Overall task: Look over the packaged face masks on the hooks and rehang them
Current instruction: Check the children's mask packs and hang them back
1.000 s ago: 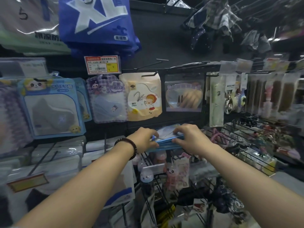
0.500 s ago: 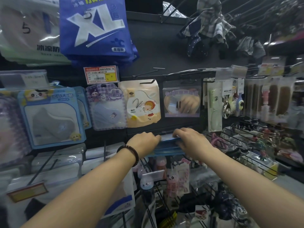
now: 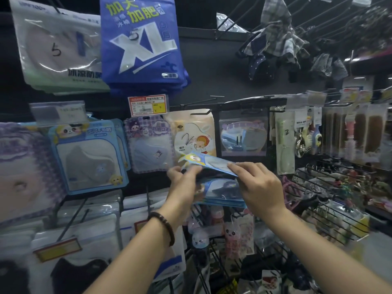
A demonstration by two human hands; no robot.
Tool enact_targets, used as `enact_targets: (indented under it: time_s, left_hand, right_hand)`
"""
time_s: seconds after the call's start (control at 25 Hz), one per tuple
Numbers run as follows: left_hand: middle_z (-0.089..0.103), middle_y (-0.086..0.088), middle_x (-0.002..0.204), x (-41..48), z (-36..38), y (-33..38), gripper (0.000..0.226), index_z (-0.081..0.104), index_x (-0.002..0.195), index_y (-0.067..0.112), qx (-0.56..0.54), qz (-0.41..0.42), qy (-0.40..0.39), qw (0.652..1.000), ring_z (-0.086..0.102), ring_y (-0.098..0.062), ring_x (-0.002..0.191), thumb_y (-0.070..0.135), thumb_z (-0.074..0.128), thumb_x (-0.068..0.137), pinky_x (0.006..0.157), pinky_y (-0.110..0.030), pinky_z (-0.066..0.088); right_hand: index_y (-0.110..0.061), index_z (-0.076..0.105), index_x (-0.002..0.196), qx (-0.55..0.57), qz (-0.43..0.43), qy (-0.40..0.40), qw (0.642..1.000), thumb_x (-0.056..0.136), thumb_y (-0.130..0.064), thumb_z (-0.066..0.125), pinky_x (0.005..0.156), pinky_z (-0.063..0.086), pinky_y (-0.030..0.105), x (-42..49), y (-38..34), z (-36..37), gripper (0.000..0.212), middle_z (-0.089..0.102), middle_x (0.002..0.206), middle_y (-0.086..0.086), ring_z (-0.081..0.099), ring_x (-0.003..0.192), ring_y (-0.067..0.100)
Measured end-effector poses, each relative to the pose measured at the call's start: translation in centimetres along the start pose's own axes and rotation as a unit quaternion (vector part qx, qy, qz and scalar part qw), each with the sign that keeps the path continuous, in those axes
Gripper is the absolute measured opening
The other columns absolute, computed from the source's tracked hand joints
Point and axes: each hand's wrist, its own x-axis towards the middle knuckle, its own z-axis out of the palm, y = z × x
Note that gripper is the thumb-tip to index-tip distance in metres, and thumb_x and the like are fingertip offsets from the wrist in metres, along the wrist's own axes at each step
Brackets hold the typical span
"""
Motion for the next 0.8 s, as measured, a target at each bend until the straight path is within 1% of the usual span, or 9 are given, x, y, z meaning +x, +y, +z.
enact_targets:
  time_s: [0.08, 0.16, 0.32, 0.4, 0.48, 0.56, 0.64, 0.72, 0.8]
  left_hand:
    - [0.066, -0.026, 0.140, -1.2, -0.9, 0.0, 0.060, 0.061, 0.141, 0.009, -0.196, -0.069, -0.087, 0.974, 0.070, -0.045, 0.120, 0.046, 0.067, 0.094, 0.091, -0.050, 0.059]
    - [0.071, -0.020, 0.136, -2.0, -1.6, -0.2, 0.060, 0.064, 0.139, 0.004, -0.238, -0.037, -0.110, 0.964, 0.069, -0.042, 0.123, 0.050, 0.064, 0.100, 0.094, -0.050, 0.053]
    - [0.077, -0.022, 0.118, -1.9, -2.2, -0.2, 0.025, 0.068, 0.126, 0.007, -0.237, 0.041, 0.008, 0.971, 0.074, -0.033, 0.098, 0.024, 0.057, 0.110, 0.080, -0.044, 0.060]
    - [0.078, -0.017, 0.113, -1.5, -3.7, -0.2, 0.018, 0.071, 0.119, 0.009, -0.210, 0.082, 0.062, 0.972, 0.075, -0.035, 0.100, 0.014, 0.056, 0.110, 0.087, -0.049, 0.061]
    - [0.081, -0.015, 0.113, -1.3, -5.5, -0.2, 0.019, 0.074, 0.114, 0.008, -0.162, 0.113, 0.072, 0.978, 0.077, -0.037, 0.107, 0.008, 0.056, 0.109, 0.099, -0.054, 0.060]
    - [0.081, -0.018, 0.112, -2.1, -6.8, 0.6, 0.019, 0.074, 0.114, 0.004, -0.154, 0.104, 0.053, 0.981, 0.078, -0.034, 0.102, 0.003, 0.056, 0.108, 0.096, -0.051, 0.062]
    - [0.081, -0.019, 0.113, -2.8, -7.7, 1.2, 0.019, 0.075, 0.116, 0.002, -0.142, 0.090, 0.017, 0.986, 0.078, -0.033, 0.104, 0.002, 0.057, 0.107, 0.095, -0.048, 0.062]
    - [0.081, -0.016, 0.112, -3.0, -8.8, 1.4, 0.017, 0.074, 0.117, 0.004, -0.126, 0.105, -0.002, 0.986, 0.077, -0.034, 0.108, 0.002, 0.061, 0.106, 0.097, -0.048, 0.061]
    - [0.082, -0.012, 0.106, -3.2, -10.0, 1.7, 0.012, 0.072, 0.112, 0.008, -0.102, 0.123, 0.027, 0.987, 0.078, -0.032, 0.103, 0.002, 0.067, 0.103, 0.093, -0.045, 0.063]
  right_hand:
    - [-0.020, 0.078, 0.131, -0.011, -0.002, 0.004, 1.000, 0.102, -0.016, 0.062, 0.068, 0.058, 0.043, -0.2, -1.7, -0.9, 0.033, 0.079, 0.116, 0.002, 0.071, 0.090, 0.031]
    - [-0.020, 0.078, 0.130, -0.026, -0.015, 0.003, 1.000, 0.097, -0.014, 0.066, 0.066, 0.057, 0.043, -0.5, -3.6, -1.6, 0.036, 0.079, 0.117, 0.002, 0.072, 0.087, 0.033]
    - [-0.018, 0.078, 0.129, 0.003, -0.080, -0.038, 0.996, 0.088, -0.026, 0.069, 0.067, 0.054, 0.042, -0.6, -7.4, -3.2, 0.043, 0.076, 0.115, 0.005, 0.070, 0.083, 0.033]
    - [-0.019, 0.077, 0.128, 0.063, -0.094, -0.095, 0.989, 0.089, -0.045, 0.072, 0.078, 0.053, 0.043, -0.3, -9.0, -4.1, 0.047, 0.072, 0.116, 0.006, 0.067, 0.096, 0.031]
    - [-0.020, 0.078, 0.119, 0.117, -0.039, -0.119, 0.985, 0.093, -0.056, 0.066, 0.088, 0.052, 0.044, 0.8, -10.1, -4.2, 0.045, 0.069, 0.118, 0.005, 0.064, 0.108, 0.027]
    - [-0.019, 0.076, 0.120, 0.171, 0.088, -0.114, 0.975, 0.094, -0.054, 0.063, 0.096, 0.052, 0.042, 3.1, -11.4, -3.5, 0.045, 0.068, 0.119, 0.002, 0.062, 0.115, 0.023]
    - [-0.021, 0.069, 0.133, 0.260, 0.238, -0.153, 0.923, 0.096, -0.048, 0.068, 0.099, 0.052, 0.034, 6.0, -12.4, -2.8, 0.046, 0.067, 0.125, -0.004, 0.063, 0.118, 0.017]
    - [-0.021, 0.065, 0.140, 0.368, 0.349, -0.200, 0.838, 0.098, -0.035, 0.077, 0.094, 0.055, 0.030, 8.3, -13.0, -2.1, 0.046, 0.072, 0.126, -0.005, 0.070, 0.112, 0.013]
    - [-0.016, 0.070, 0.136, 0.466, 0.422, -0.189, 0.754, 0.098, -0.021, 0.080, 0.084, 0.063, 0.029, 9.3, -13.6, -1.4, 0.040, 0.078, 0.114, 0.000, 0.076, 0.101, 0.017]
